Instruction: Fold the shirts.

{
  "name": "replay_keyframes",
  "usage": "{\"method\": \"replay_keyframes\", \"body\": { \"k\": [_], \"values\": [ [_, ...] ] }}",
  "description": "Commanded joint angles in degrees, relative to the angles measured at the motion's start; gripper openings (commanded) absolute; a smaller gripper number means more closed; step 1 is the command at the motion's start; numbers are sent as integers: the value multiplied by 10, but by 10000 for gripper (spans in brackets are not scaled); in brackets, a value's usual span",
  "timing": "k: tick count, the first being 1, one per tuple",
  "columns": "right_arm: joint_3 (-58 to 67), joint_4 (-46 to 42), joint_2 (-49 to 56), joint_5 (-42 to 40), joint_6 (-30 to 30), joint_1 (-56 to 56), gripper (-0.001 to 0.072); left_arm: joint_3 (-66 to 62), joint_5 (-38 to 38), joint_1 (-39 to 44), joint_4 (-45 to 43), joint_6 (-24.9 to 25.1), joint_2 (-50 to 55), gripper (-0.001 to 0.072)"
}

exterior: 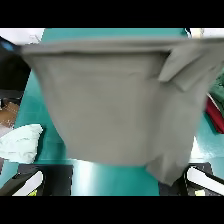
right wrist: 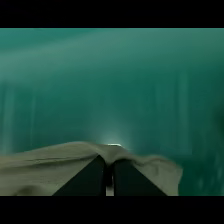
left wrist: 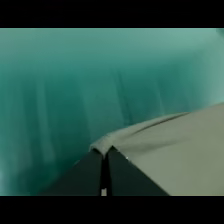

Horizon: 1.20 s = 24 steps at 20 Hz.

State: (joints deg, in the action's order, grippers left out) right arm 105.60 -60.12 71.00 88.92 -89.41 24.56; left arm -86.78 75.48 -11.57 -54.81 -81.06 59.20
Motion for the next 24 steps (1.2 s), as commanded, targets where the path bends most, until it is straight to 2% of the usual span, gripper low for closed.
{"method": "replay_keyframes", "body": {
  "k": [1, 4, 8, 11, 15, 17, 19, 24],
  "values": [
    [-75, -24, 104, -15, -3, -51, 16, 78, -7, -1, 20, 59, 97, 25],
    [-105, -83, 163, -115, 16, -94, 16, 81, -80, -1, 56, 118, 177, 25],
    [-110, -90, 212, -252, 21, -133, 16, 81, -220, 7, 150, 181, 240, 25],
    [-110, -90, 226, -349, 21, -148, 16, 81, -320, 45, 145, 223, 259, 25],
    [-110, -91, 227, -415, 21, -149, 17, 80, -439, 79, 143, 228, 263, 25],
    [-110, -106, 228, -400, 21, -144, 16, 80, -444, 79, 141, 228, 263, 25],
    [-111, -141, 228, -362, 21, -144, 16, 80, -418, 80, 115, 227, 263, 25],
    [-111, -210, 228, -233, 25, -148, 16, 80, -243, 80, 26, 220, 263, 25]
  ]
}}
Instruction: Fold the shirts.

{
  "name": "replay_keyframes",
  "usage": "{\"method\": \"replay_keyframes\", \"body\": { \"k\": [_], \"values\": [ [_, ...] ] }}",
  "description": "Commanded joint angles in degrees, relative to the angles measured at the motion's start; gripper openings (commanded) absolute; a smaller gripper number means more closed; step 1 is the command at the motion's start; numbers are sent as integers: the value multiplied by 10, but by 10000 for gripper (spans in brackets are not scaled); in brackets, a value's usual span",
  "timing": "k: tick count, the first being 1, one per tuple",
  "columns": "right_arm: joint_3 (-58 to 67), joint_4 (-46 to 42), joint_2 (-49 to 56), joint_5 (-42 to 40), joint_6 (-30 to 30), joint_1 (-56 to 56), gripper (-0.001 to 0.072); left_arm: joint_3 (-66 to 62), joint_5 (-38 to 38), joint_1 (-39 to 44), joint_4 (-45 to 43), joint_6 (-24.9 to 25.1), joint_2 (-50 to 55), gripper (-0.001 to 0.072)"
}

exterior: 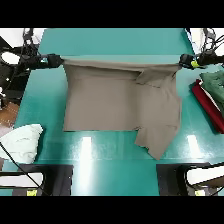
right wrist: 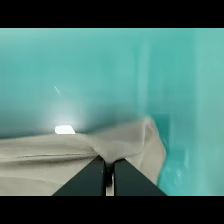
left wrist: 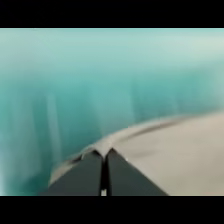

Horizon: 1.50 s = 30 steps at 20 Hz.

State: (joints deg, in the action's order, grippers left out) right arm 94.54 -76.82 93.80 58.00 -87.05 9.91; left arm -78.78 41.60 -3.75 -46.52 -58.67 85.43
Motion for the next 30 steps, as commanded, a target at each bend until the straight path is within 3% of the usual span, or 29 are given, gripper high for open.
{"method": "replay_keyframes", "body": {
  "k": [1, 5, 11, 12, 13, 14, 16, 20, 21, 23, 30],
  "values": [
    [0, -45, 0, 103, 1, -2, 16, 0, 129, 1, -94, -27, 2, 26],
    [-46, -42, 0, 150, 1, -2, 16, 20, 191, 1, -212, -116, 2, 26],
    [-107, 9, 0, 135, 1, -2, 28, 67, 159, 1, -200, -129, 2, 36],
    [-108, 24, 0, 136, 1, -2, 124, 67, 158, 1, -198, -142, 2, 278],
    [-107, 38, 0, 136, 1, -2, 268, 67, 156, 1, -193, -155, 2, 506],
    [-107, 48, 0, 136, 1, -2, 273, 67, 158, 1, -193, -169, 1, 550],
    [-107, 52, -6, 147, 2, -2, 273, 67, 179, 0, -194, -179, 1, 550],
    [-107, 53, -50, 235, 49, 14, 274, 67, 300, -32, -195, -179, -11, 547],
    [-107, 54, -68, 252, 54, 19, 273, 68, 330, -44, -194, -176, -17, 482],
    [-107, 53, -105, 265, 61, 24, 273, 101, 361, -64, -185, -158, -42, 480],
    [-107, 54, -188, 245, 65, 29, 272, 342, 325, -89, -143, -122, -146, 480]
  ]
}}
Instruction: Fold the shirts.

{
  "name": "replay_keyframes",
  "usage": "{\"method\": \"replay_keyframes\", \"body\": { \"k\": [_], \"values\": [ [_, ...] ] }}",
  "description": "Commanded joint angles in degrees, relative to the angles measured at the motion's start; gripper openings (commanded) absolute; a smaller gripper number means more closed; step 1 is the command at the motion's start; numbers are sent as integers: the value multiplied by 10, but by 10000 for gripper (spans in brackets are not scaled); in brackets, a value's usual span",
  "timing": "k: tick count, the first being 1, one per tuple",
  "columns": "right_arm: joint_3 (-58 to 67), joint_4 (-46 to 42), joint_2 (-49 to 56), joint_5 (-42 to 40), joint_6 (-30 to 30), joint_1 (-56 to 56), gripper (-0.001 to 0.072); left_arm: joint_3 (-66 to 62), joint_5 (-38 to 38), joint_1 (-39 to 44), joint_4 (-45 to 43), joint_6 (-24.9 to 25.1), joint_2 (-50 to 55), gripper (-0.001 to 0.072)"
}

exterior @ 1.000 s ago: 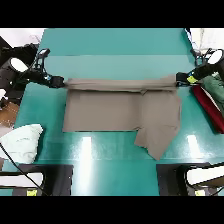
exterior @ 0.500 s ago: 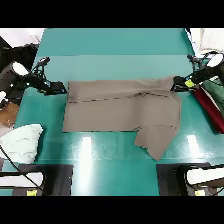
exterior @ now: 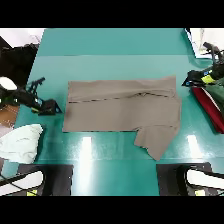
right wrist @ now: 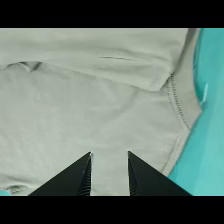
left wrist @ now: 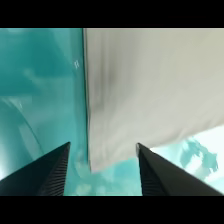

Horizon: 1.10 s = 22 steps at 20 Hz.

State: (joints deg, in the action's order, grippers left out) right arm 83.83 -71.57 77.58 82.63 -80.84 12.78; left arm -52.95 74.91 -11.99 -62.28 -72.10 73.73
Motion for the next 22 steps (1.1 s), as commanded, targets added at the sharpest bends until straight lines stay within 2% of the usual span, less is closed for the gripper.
{"method": "replay_keyframes", "body": {
  "k": [1, 6, 10, 11, 12, 13, 21, 22],
  "values": [
    [0, 1, -28, 1, 3, 0, 272, 107, -17, -7, 14, 13, -29, 480],
    [0, 16, -30, 23, 3, 1, 272, 149, -44, -5, 23, 16, -29, 480],
    [0, 26, -30, 44, 3, 1, 272, 153, -55, -5, 83, 22, -29, 477],
    [-1, 23, -30, 53, 4, 1, 272, 153, -61, -5, 88, 21, -29, 356],
    [-10, 24, -33, 62, 4, 7, 272, 153, -64, -5, 89, 22, -29, 67],
    [-31, 24, -41, 63, 3, 13, 272, 153, -66, -5, 92, 27, -29, 26],
    [-354, 26, -191, 38, 3, 95, 275, 101, -58, -5, 87, 36, -80, 24],
    [-391, 26, -207, 36, 3, 100, 347, 101, -59, -5, 87, 37, -87, 24]
  ]
}}
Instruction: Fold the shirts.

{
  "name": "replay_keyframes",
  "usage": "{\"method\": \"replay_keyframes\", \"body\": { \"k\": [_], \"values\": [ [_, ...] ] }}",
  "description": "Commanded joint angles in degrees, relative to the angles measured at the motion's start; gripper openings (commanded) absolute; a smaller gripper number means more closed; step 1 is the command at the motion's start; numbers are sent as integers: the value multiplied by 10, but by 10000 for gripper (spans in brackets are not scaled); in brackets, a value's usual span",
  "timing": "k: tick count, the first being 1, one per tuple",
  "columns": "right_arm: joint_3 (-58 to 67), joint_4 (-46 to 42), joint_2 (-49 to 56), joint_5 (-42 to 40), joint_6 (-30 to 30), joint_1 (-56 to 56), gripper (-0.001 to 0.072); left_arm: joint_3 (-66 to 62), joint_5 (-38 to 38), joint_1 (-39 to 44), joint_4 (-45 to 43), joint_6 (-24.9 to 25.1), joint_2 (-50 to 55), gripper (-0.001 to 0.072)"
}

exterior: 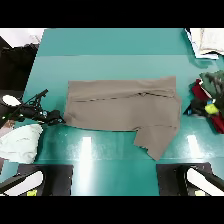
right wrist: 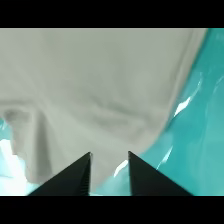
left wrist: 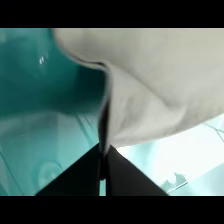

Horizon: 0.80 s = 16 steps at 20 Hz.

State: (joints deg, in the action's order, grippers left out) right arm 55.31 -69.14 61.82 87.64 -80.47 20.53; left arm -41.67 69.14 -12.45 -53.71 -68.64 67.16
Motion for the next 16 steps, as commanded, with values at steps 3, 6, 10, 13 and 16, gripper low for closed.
{"method": "replay_keyframes", "body": {
  "k": [3, 6, 10, 13, 16],
  "values": [
    [-191, 5, -71, -17, -1, 23, 476, -12, 2, 0, 1, 16, -28, 24],
    [-248, 18, -83, -39, -5, 18, 442, -12, 3, 0, 2, 16, -28, 25],
    [-297, 21, -98, -92, -48, -28, 441, -12, 3, 0, 2, 16, -28, 25],
    [-304, 21, -101, -122, -74, -78, 440, -12, 4, 0, 2, 16, -28, 25],
    [-303, 21, -101, -143, -87, -103, 391, -12, 4, 0, 2, 16, -28, 25]
  ]
}}
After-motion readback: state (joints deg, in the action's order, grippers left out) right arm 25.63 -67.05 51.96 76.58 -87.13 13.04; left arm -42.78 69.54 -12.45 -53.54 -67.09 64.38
